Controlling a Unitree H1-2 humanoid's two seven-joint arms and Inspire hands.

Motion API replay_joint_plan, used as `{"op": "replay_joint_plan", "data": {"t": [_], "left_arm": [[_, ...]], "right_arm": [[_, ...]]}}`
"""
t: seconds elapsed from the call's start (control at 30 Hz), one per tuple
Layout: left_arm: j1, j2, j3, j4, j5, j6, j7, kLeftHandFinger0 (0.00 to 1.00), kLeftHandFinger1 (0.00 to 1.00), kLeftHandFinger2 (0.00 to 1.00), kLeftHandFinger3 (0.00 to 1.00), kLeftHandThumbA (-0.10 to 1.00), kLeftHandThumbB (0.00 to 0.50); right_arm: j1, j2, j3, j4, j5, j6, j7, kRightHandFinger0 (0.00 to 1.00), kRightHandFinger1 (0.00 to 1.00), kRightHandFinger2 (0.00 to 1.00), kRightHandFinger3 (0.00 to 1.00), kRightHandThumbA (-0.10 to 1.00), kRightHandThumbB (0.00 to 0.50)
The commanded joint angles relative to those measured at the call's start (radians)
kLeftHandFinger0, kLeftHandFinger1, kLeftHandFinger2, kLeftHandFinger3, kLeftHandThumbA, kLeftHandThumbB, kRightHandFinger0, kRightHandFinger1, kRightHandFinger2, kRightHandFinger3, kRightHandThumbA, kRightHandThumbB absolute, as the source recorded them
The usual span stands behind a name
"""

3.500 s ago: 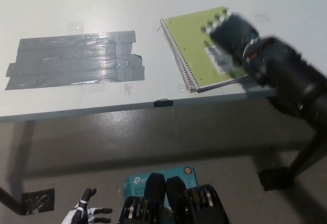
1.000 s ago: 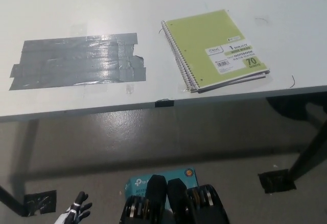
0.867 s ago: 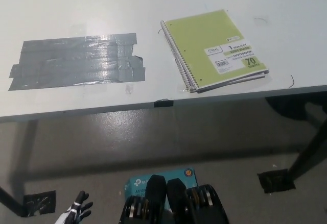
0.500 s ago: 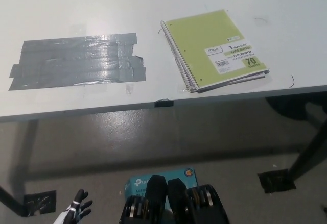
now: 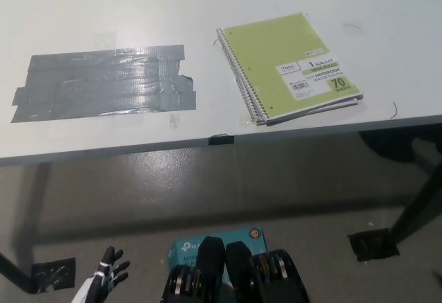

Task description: The robot uses its right hand to align two notebooks stacked together until they are fully overlapped

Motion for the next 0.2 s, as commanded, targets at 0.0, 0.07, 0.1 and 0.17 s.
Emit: {"op": "replay_joint_plan", "data": {"t": [0.0,0.07,0.1,0.17], "left_arm": [[-0.009,-0.004,0.016,-0.006,-0.011,0.014,0.014,0.86,0.98,1.0,1.0,1.0,0.144],[-0.014,-0.002,0.021,-0.003,-0.019,0.014,0.01,0.88,0.99,1.0,1.0,1.0,0.137],[-0.019,0.0,0.023,-0.003,-0.017,0.014,0.009,0.88,0.98,1.0,1.0,1.0,0.13],[-0.02,0.0,0.023,-0.002,-0.017,0.014,0.009,0.88,0.98,1.0,1.0,1.0,0.125]], "right_arm": [[-0.034,-0.039,0.008,-0.004,0.021,0.013,0.014,1.0,1.0,1.0,1.0,1.0,0.165],[-0.047,-0.04,0.017,0.013,0.011,0.012,0.007,1.0,0.99,1.0,1.0,1.0,0.171],[-0.057,-0.038,0.021,0.016,0.009,0.022,0.007,1.0,1.0,1.0,1.0,1.0,0.171],[-0.058,-0.038,0.021,0.013,0.014,0.029,0.01,1.0,1.0,1.0,1.0,1.0,0.169]]}}
